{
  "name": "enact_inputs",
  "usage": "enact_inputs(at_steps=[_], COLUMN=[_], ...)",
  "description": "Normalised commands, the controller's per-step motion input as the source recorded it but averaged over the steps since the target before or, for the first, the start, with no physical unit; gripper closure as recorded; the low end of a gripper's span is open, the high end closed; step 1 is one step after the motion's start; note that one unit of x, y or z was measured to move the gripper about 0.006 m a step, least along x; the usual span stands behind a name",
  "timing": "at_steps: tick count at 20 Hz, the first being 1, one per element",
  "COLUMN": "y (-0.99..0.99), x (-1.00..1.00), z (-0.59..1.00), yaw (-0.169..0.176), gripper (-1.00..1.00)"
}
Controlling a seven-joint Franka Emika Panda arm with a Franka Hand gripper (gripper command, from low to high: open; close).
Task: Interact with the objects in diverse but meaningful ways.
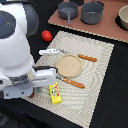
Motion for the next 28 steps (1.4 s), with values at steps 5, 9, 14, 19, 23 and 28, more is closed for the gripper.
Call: enact_inputs(at_steps=[5,9,14,19,23,28], y=[0.13,0.39,0.60,0.64,0.62,0.62], x=[-0.05,-0.37,-0.56,-0.59,-0.50,-0.38], z=[0.59,0.12,0.02,0.00,0.00,0.00], yaw=[0.009,0.077,0.090,0.098,0.113,0.120], gripper=[-1.00,-1.00,-1.00,-1.00,-1.00,-1.00])
